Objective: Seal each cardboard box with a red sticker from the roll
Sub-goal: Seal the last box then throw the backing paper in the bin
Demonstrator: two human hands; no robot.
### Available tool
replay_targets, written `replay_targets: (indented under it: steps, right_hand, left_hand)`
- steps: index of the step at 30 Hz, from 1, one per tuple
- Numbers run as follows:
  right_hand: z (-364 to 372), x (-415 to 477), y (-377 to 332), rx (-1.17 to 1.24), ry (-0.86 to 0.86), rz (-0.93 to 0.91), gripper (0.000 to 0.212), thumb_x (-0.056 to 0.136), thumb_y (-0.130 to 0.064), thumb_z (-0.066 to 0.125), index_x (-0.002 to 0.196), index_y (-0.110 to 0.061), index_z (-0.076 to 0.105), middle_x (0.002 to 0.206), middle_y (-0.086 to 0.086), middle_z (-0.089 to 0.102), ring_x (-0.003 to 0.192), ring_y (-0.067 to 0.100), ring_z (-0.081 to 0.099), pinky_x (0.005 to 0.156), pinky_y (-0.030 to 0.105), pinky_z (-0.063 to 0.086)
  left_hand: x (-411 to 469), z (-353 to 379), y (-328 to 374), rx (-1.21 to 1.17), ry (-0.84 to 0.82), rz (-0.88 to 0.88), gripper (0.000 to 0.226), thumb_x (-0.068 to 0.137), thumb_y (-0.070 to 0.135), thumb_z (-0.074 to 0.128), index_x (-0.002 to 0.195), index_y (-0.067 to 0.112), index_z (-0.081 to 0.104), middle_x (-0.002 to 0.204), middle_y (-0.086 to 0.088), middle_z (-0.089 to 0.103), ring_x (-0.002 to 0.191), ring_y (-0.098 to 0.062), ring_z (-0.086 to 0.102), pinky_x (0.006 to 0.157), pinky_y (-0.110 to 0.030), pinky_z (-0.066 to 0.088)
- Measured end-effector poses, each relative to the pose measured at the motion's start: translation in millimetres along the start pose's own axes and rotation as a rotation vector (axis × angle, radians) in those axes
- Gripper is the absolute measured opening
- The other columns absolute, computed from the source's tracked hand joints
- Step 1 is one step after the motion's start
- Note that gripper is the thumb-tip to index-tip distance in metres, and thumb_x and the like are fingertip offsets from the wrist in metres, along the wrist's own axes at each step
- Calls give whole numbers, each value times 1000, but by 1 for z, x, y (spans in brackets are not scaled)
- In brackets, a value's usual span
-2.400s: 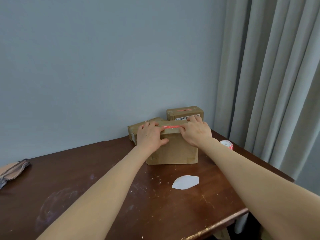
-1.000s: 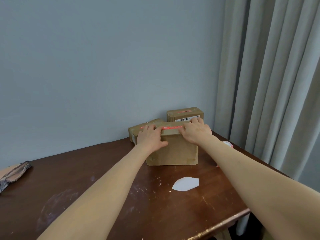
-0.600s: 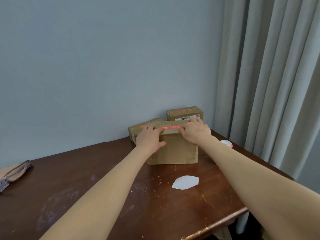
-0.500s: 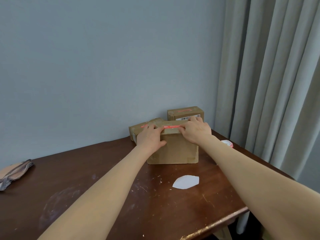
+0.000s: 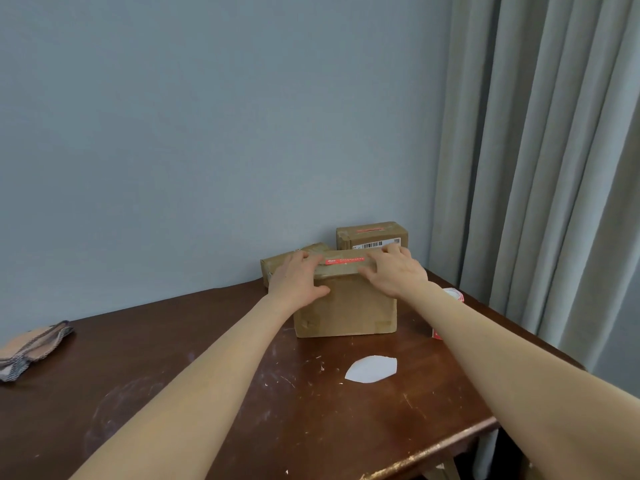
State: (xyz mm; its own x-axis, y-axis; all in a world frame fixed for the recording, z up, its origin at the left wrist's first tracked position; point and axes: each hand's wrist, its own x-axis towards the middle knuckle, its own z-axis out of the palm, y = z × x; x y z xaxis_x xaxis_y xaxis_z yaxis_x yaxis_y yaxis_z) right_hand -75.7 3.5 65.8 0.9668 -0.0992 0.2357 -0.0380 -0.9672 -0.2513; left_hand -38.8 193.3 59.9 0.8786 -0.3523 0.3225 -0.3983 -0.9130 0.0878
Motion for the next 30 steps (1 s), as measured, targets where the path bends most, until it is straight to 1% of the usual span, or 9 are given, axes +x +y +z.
replay_targets:
  steps: [4, 7, 11, 15, 16, 18, 21, 25, 30]
  right_hand:
    - [0, -3, -7, -15, -31, -9, 47, 96, -52, 36, 134, -30, 54, 141, 10, 40, 133, 31, 33, 104, 46, 36]
    - [-4, -3, -6, -24, -18, 29, 53, 93, -56, 41, 127, -21, 59, 139, 9, 42, 130, 30, 36, 100, 44, 38]
    - [-9, -3, -3, 47, -18, 99, 67, 87, -61, 50, 135, -15, 49, 141, 10, 40, 132, 31, 36, 101, 45, 39]
    - [4, 9, 9, 397, -80, 181, 110, 42, -76, 64, 133, -20, 45, 127, 4, 55, 112, 23, 56, 88, 39, 52]
    - [11, 13, 16, 457, -99, 186, 111, 39, -75, 68, 133, -19, 45, 124, 2, 58, 108, 21, 58, 86, 36, 53]
    - [13, 8, 16, 547, -148, 214, 90, 57, -56, 81, 131, -15, 50, 123, 4, 60, 109, 22, 59, 86, 32, 52]
    - [17, -2, 14, 648, -212, 315, 66, 75, -32, 80, 130, -7, 52, 125, 10, 59, 114, 28, 58, 94, 40, 51]
    - [26, -6, 14, 650, -261, 391, 56, 84, -24, 73, 130, -3, 48, 128, 15, 56, 116, 32, 56, 95, 43, 50]
    - [18, -1, 18, 595, -166, 399, 46, 89, -27, 65, 125, -1, 51, 124, 17, 58, 111, 32, 58, 92, 41, 52]
  left_hand:
    - [0, 5, 6, 58, -52, 4, 61, 89, 47, 56, 145, 32, 36, 152, -5, 30, 139, -25, 27, 107, -41, 35]
    - [1, 7, 0, 45, -21, -31, 59, 89, 46, 57, 143, 28, 41, 149, -3, 34, 138, -23, 30, 104, -40, 38]
    - [4, 5, -5, 5, 36, -76, 71, 81, 50, 64, 142, 20, 40, 144, -3, 40, 132, -22, 37, 100, -39, 43]
    - [6, 11, -13, -279, -49, -262, 103, 68, 56, 74, 148, 14, 25, 148, -7, 37, 132, -26, 40, 101, -42, 44]
    - [5, 12, -13, -363, -83, -302, 110, 62, 60, 75, 149, 14, 23, 147, -6, 39, 132, -25, 42, 101, -41, 45]
    - [2, 16, -14, -485, -110, -355, 109, 63, 57, 77, 147, 11, 26, 142, -5, 47, 127, -25, 47, 95, -33, 46]
    - [2, 21, -18, -569, -122, -437, 91, 71, 44, 78, 139, 2, 35, 131, -8, 53, 120, -26, 51, 86, -29, 46]
    - [3, 23, -20, -666, -166, -500, 73, 73, 37, 79, 127, 1, 47, 120, -11, 58, 109, -25, 57, 92, -39, 51]
    - [8, 13, -14, -743, -123, -485, 57, 78, 31, 76, 123, 6, 52, 122, -8, 59, 111, -26, 56, 88, -39, 52]
